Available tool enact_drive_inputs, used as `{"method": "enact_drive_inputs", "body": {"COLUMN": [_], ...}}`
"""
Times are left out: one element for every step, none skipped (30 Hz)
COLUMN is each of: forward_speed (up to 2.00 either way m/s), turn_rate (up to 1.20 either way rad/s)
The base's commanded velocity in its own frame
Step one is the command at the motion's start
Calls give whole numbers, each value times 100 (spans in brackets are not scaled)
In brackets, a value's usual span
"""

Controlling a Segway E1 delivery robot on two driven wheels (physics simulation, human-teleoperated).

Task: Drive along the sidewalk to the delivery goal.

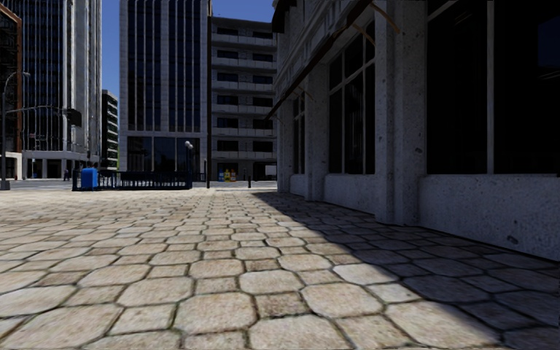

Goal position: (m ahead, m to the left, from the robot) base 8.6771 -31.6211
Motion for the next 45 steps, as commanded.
{"method": "enact_drive_inputs", "body": {"forward_speed": [200,200,200,200,200,200,200,200,200,200,200,200,200,200,200,200,200,200,200,200,200,200,200,200,200,200,200,200,200,200,200,200,200,200,200,200,200,200,200,200,200,200,200,200,200], "turn_rate": [0,0,44,44,88,120,120,120,120,50,29,14,3,1,0,0,0,0,0,0,0,0,0,0,1,50,69,97,97,120,117,40,16,4,1,1,0,0,0,0,0,0,0,0,0]}}
